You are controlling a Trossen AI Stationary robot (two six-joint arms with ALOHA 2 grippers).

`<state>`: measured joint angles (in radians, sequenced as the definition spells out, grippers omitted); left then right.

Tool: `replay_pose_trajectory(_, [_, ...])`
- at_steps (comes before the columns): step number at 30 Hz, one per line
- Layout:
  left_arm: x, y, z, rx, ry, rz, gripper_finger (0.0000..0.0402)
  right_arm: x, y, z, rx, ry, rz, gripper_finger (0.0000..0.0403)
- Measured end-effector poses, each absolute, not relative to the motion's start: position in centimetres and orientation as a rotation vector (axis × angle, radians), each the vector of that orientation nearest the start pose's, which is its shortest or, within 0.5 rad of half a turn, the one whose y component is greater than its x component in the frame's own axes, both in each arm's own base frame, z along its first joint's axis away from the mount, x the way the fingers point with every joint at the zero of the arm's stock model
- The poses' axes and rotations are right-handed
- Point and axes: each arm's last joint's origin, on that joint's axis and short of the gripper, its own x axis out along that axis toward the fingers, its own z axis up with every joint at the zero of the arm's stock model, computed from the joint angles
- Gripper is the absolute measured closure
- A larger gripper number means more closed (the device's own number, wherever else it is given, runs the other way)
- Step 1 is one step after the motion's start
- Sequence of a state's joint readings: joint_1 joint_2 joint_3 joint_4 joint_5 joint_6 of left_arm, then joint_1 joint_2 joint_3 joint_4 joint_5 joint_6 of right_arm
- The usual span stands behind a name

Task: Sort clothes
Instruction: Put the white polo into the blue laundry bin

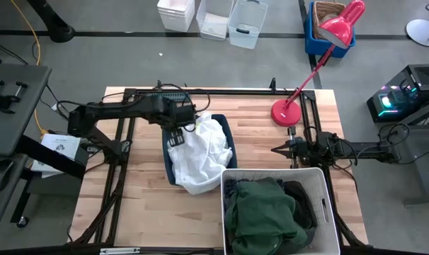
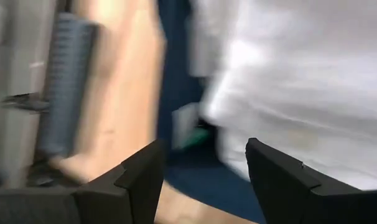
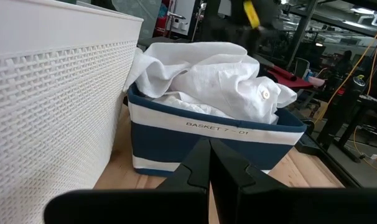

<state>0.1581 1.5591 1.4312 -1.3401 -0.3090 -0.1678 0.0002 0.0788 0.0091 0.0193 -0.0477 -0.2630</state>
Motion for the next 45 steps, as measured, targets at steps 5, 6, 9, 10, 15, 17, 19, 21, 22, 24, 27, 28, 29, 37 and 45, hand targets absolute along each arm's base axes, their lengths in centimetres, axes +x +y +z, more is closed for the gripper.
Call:
replay_pose_trajectory(5, [25.4,1.5,33.6,-0.106,1.222,0.312,0.019,10.2,0.1,16.2,-0.262,0.044,0.054,0.0402])
replay_pose_trajectory(6, [24.8,0.4,34.5,-0.096,1.167,0.278,0.019,10.2,0.1,16.2,-0.262,0.044,0.054,0.0402])
replay_pose_trajectory(9, [22.4,-3.2,37.3,-0.079,0.968,0.134,0.019,10.2,0.1,16.2,-0.262,0.044,0.054,0.0402])
replay_pose_trajectory(10, [21.6,-4.5,37.9,-0.076,0.899,0.067,0.019,10.2,0.1,16.2,-0.262,0.044,0.054,0.0402])
replay_pose_trajectory(15, [19.1,-11.0,36.4,-0.064,0.719,-0.211,0.019,10.2,0.1,16.2,-0.262,0.044,0.054,0.0402])
replay_pose_trajectory(17, [19.1,-13.7,34.1,-0.028,0.693,-0.266,0.019,10.2,0.1,16.2,-0.262,0.044,0.054,0.0402])
replay_pose_trajectory(19, [19.5,-16.6,31.5,0.031,0.662,-0.323,0.019,10.2,0.1,16.2,-0.262,0.044,0.054,0.0402])
replay_pose_trajectory(21, [20.2,-19.4,28.8,0.128,0.635,-0.378,0.019,10.2,0.1,16.2,-0.262,0.044,0.054,0.0402])
replay_pose_trajectory(22, [20.7,-20.7,27.5,0.181,0.625,-0.383,0.0192,10.2,0.1,16.2,-0.262,0.044,0.054,0.0402])
replay_pose_trajectory(24, [21.7,-22.9,24.9,0.271,0.622,-0.349,0.0206,10.2,0.1,16.2,-0.262,0.044,0.054,0.0402])
replay_pose_trajectory(27, [23.4,-25.2,21.3,0.309,0.633,-0.262,0.0271,10.2,0.1,16.2,-0.262,0.044,0.054,0.0402])
replay_pose_trajectory(28, [24.1,-25.7,20.4,0.282,0.624,-0.232,0.0305,10.2,0.1,16.2,-0.262,0.044,0.054,0.0402])
replay_pose_trajectory(29, [24.8,-26.2,19.5,0.243,0.614,-0.205,0.0344,10.2,0.1,16.2,-0.262,0.044,0.054,0.0402])
replay_pose_trajectory(37, [29.6,-25.2,14.3,-0.016,0.576,0.113,0.0399,10.2,0.1,16.2,-0.262,0.044,0.054,0.0402])
replay_pose_trajectory(45, [32.3,-21.7,13.2,-0.109,0.536,0.323,0.0401,10.2,0.1,16.2,-0.262,0.044,0.054,0.0402])
